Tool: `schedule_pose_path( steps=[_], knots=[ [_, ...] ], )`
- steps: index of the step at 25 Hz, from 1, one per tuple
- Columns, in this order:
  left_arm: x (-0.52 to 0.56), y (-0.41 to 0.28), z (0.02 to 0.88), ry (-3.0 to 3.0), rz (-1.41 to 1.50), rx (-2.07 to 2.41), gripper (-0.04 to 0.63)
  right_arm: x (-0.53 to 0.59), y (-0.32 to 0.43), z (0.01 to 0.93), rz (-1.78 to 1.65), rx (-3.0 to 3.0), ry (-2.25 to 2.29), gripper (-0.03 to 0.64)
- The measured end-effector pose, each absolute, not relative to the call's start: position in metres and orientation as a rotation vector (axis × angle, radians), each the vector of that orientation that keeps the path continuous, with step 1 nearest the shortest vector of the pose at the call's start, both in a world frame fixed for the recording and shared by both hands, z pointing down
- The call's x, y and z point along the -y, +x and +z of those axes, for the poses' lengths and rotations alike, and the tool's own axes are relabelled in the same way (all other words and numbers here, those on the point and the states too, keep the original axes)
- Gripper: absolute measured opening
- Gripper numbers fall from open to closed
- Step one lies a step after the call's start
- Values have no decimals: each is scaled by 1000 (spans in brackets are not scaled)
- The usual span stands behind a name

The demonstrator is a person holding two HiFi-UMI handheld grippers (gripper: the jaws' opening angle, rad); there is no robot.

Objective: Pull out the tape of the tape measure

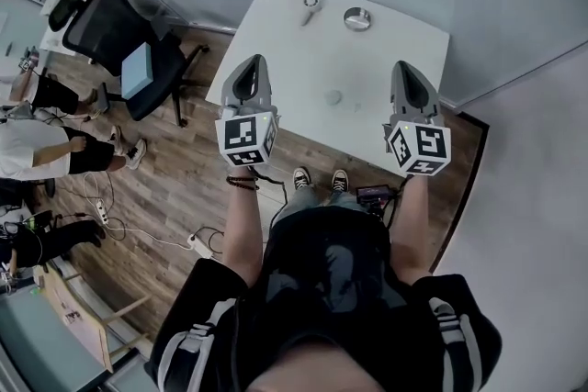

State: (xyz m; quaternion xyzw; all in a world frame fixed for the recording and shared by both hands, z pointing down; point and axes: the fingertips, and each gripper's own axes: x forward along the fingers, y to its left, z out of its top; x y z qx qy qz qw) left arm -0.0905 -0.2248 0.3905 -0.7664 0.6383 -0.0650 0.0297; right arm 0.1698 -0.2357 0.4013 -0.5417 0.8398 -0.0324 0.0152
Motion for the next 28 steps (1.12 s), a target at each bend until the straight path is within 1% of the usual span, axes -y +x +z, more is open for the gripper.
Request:
schedule_pose_path(
  steps=[11,18,24,25,26,27,28],
  knots=[
    [255,-105,395,-2419,-141,-1868,0,260,152,392,-13,-2603,-1780,3],
    [266,-127,408,-2431,-142,-1894,0,272,140,401,-20,-2615,-1820,3],
    [270,-130,413,-2444,-168,-1894,0,275,133,408,-26,-2632,-1818,5],
    [271,-130,412,-2444,-159,-1890,0,276,131,409,-27,-2641,-1808,26],
    [272,-130,411,-2444,-151,-1888,0,277,128,410,-30,-2654,-1792,98],
    [273,-130,412,-2445,-148,-1887,0,277,125,411,-33,-2667,-1775,144],
    [274,-130,413,-2446,-149,-1887,0,278,122,413,-39,-2676,-1761,169]
  ],
)
